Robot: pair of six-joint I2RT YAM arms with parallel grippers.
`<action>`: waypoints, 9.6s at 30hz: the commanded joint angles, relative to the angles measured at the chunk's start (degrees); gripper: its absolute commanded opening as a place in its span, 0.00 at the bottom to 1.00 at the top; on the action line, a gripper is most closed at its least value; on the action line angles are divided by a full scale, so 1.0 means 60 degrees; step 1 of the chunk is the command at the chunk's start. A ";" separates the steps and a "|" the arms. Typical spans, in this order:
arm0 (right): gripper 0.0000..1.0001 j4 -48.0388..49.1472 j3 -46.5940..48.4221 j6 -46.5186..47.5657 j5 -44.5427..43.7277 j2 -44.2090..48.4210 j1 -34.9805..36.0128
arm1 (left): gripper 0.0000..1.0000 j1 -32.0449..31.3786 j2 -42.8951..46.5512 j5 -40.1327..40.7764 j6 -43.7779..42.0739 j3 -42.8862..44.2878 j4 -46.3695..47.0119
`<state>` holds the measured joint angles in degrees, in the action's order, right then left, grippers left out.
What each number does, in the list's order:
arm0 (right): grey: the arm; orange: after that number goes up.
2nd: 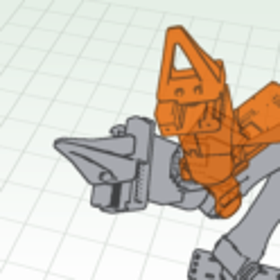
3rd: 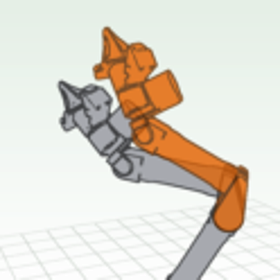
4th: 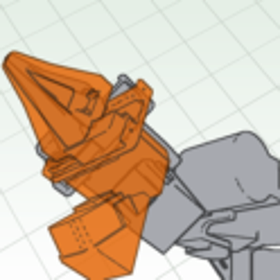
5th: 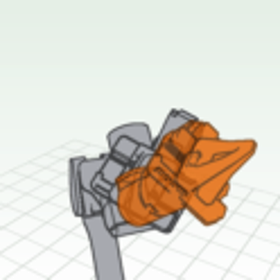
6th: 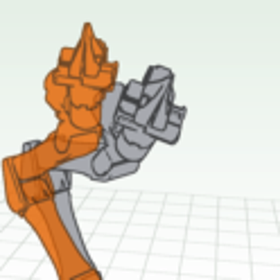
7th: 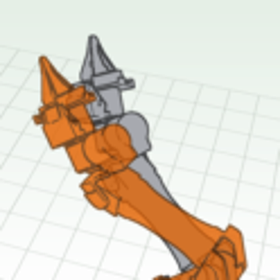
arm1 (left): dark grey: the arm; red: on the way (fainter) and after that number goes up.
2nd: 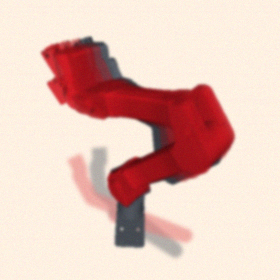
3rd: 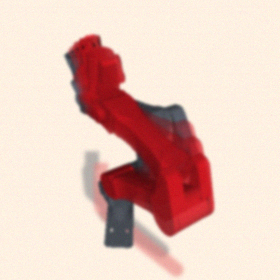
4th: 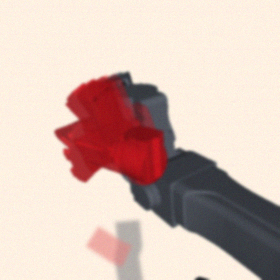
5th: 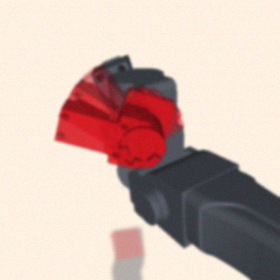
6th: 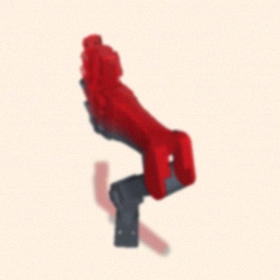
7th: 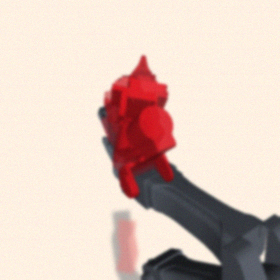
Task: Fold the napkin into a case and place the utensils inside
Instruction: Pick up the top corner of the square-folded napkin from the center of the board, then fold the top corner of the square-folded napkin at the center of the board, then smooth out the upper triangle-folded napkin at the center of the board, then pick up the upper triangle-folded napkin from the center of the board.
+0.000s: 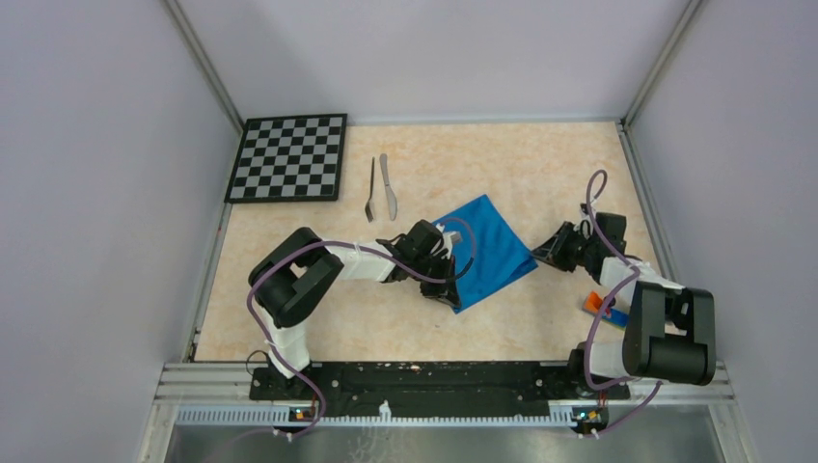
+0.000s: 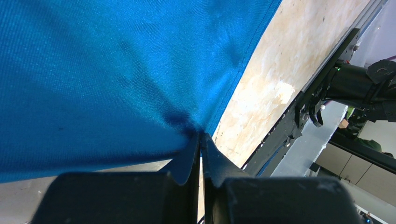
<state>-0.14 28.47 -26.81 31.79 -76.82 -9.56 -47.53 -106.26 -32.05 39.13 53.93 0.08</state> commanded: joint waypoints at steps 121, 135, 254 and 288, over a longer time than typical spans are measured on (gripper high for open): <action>0.17 0.3366 0.5945 -0.2707 0.2840 -0.6220 0.3732 | 0.04 0.3371 0.0317 0.1579 -0.0218 0.1634 -0.0172; 0.17 0.3179 0.6215 -0.2460 0.2537 -0.6572 0.3707 | 0.00 0.3776 -0.0601 0.1793 -0.0579 0.1532 0.0039; 0.54 -0.3898 0.4156 0.3170 -0.7382 -0.1545 1.2212 | 0.00 0.3778 -0.0703 0.1810 -0.0727 -0.0339 0.0469; 0.07 -0.3281 0.3461 0.2417 -0.8842 -0.3328 1.2559 | 0.00 0.3790 -0.0707 0.1865 -0.1094 -0.0319 0.0287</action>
<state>-18.92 51.35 -11.73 -12.84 -94.13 64.34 -24.88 -107.37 -26.65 36.71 53.65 8.64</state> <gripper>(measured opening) 0.157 0.003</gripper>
